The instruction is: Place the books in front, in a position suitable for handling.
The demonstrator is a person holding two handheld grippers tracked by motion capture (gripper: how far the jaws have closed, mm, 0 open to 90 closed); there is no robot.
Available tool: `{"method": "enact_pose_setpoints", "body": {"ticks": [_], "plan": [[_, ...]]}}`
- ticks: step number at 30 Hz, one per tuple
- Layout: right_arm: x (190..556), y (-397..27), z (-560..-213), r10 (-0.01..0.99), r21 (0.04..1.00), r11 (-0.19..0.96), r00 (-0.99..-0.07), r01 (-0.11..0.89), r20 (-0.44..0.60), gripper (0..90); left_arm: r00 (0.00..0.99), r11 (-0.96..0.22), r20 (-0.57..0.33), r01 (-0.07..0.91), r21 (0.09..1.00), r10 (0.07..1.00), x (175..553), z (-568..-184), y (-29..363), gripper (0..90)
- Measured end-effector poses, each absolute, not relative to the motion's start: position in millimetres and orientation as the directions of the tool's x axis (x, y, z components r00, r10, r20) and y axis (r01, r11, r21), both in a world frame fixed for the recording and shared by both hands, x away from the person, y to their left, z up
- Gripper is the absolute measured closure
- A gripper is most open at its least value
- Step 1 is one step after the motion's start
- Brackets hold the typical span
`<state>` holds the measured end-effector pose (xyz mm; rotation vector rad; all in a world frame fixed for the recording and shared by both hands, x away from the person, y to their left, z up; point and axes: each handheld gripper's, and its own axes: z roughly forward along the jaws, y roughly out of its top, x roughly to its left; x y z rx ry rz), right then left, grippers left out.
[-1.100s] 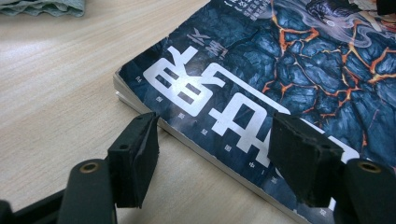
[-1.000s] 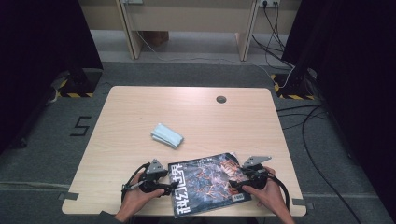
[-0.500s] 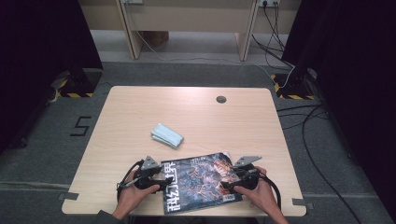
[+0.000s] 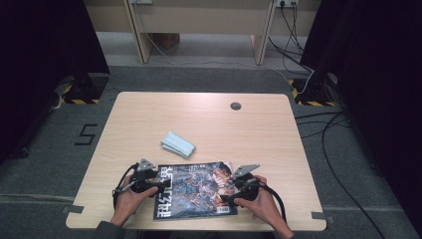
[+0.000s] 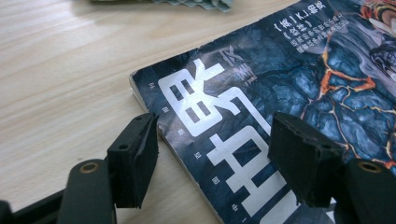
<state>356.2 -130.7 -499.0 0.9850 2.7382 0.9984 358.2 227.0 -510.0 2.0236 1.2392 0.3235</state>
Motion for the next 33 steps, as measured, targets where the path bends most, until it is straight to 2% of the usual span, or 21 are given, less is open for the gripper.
{"method": "enact_pose_setpoints", "body": {"ticks": [10, 11, 12, 15, 17, 23, 33], "plan": [[356.5, -112.3, -499.6, 0.565, 0.599, 0.602, -0.811, 0.529, 0.148, 20.1, 0.477, -0.246, -0.156, 0.674, 0.697, 0.865, 367.4, -510.4, 241.6, 32.4], [356.7, -111.7, -499.5, 0.566, 0.598, 0.602, -0.811, 0.529, 0.149, 21.1, 0.477, -0.247, -0.156, 0.674, 0.696, 0.865, 367.4, -510.4, 242.7, 32.6], [357.4, -112.7, -498.5, 0.562, 0.6, 0.6, -0.813, 0.529, 0.153, 26.6, 0.476, -0.245, -0.156, 0.675, 0.696, 0.866, 367.2, -510.3, 243.1, 32.9], [359.4, -115.6, -496.9, 0.568, 0.608, 0.587, -0.807, 0.534, 0.161, 29.8, 0.473, -0.246, -0.155, 0.679, 0.692, 0.867, 365.3, -509.6, 242.4, 32.7], [364.7, -120.8, -493.2, 0.588, 0.621, 0.575, -0.797, 0.533, 0.14, 27.6, 0.473, -0.252, -0.153, 0.683, 0.685, 0.867, 362.8, -509.0, 242.5, 29.2], [377.5, -127.1, -477.4, 0.591, 0.673, 0.542, -0.798, 0.504, 0.122, 30.1, 0.483, -0.268, -0.148, 0.686, 0.677, 0.863, 351.0, -507.2, 243.8, 29.5], [420.5, -113.4, -460.2, 0.605, 0.701, 0.528, -0.792, 0.479, 0.085, 40.8, 0.497, -0.278, -0.153, 0.685, 0.673, 0.854, 347.8, -508.4, 245.6, 29.9]]}}
